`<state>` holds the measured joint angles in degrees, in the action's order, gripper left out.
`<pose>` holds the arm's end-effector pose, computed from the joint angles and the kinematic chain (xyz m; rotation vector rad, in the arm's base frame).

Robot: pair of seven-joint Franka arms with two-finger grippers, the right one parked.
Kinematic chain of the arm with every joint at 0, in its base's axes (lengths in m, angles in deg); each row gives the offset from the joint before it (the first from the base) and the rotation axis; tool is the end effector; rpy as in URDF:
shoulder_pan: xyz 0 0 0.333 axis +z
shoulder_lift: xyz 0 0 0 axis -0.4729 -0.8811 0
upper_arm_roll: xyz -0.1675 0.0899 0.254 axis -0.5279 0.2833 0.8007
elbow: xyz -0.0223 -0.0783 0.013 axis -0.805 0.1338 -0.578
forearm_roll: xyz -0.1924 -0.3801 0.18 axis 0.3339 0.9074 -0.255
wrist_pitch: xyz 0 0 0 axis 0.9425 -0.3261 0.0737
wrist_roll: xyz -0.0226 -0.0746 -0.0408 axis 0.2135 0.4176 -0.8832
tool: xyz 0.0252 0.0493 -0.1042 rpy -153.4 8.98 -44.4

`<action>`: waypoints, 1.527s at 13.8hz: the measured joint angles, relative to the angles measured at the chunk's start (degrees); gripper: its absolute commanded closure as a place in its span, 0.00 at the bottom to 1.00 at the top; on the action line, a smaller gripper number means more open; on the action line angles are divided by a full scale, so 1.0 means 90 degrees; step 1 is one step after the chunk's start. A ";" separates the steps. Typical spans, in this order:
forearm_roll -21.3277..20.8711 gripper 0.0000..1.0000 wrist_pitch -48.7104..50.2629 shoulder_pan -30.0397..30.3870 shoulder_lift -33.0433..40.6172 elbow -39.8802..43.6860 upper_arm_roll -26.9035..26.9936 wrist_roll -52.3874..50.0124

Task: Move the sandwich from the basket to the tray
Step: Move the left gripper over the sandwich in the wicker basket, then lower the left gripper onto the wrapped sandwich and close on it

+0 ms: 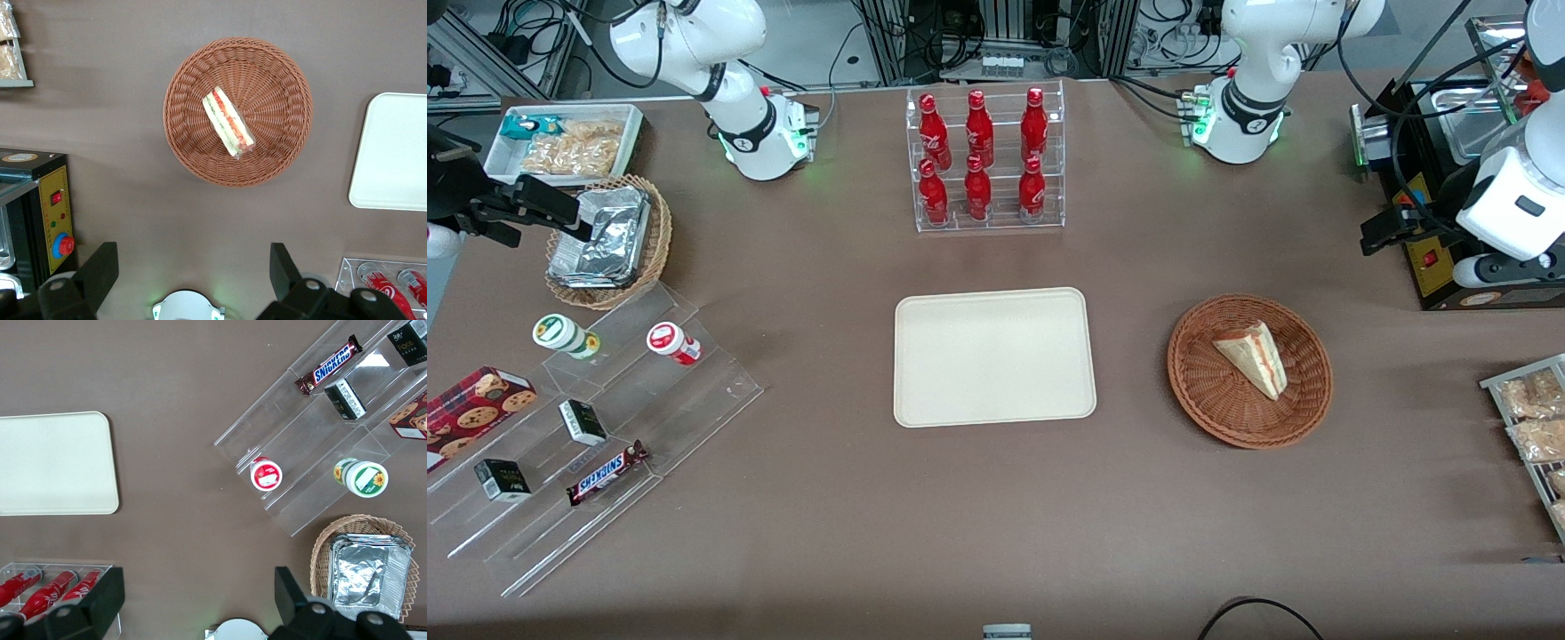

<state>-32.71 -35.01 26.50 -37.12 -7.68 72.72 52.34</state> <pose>0.6090 -0.0391 0.5955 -3.1073 -0.1474 0.2255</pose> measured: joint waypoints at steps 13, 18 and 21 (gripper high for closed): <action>-0.0003 0.00 -0.2239 -0.0033 -0.0528 -0.2115 -0.0033 0.0000; -0.0003 0.00 -0.4046 -0.0041 -0.0520 -0.3437 -0.0048 -0.0186; -0.0001 0.00 -0.4851 -0.0128 -0.0508 -0.4038 -0.0053 -0.1522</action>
<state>-32.73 -78.67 25.35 -41.69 -44.02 72.24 38.64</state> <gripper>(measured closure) 0.000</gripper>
